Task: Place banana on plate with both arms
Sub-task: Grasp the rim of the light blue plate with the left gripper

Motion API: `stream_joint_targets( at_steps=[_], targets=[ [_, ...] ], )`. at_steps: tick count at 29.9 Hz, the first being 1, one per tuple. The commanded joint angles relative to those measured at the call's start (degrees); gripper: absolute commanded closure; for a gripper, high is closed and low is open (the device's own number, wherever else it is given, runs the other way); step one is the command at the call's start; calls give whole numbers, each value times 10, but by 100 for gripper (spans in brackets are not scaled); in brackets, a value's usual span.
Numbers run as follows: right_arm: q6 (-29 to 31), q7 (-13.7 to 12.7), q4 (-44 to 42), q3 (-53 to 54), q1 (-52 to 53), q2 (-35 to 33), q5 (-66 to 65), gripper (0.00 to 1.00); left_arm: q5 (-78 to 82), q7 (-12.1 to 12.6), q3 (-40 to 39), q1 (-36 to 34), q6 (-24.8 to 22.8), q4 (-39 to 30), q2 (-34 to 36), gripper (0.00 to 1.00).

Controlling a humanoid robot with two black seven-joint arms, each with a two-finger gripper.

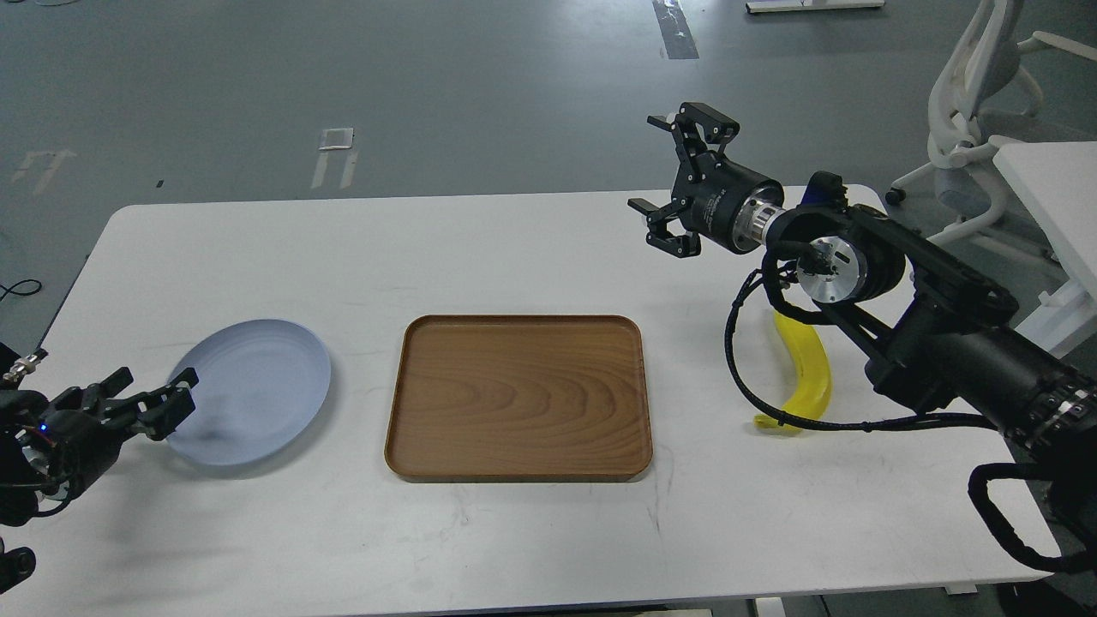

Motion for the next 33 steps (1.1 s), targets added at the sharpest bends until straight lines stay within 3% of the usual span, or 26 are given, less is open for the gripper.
stream_joint_targets(
  at_steps=[1,18,19,20,22,26,31,33],
  targets=[
    [-1,0,0,0,-1,-1,0,0,-1,0,0,1,-1,0,-9,15],
    [-1,0,0,0,-3,-2,0,0,-17,-9,0,3,-6,17,-15,20],
    [-1,0,0,0,-3,-2,0,0,-17,-9,1,3,-6,17,-15,36],
    [-1,0,0,0,-3,-2,0,0,-16,-10,2,5,-7,19,-15,64],
    [-1,0,0,0,-3,-2,0,0,-16,-10,2,15,-7,24,-15,76],
    [-1,0,0,0,-4,-4,0,0,-15,-16,3,15,-8,27,-15,81],
    [-1,0,0,0,-4,-4,0,0,-16,-17,2,14,-6,29,-14,100],
    [-1,0,0,0,-4,-4,0,0,-17,-19,2,14,-4,34,-14,100]
  ],
)
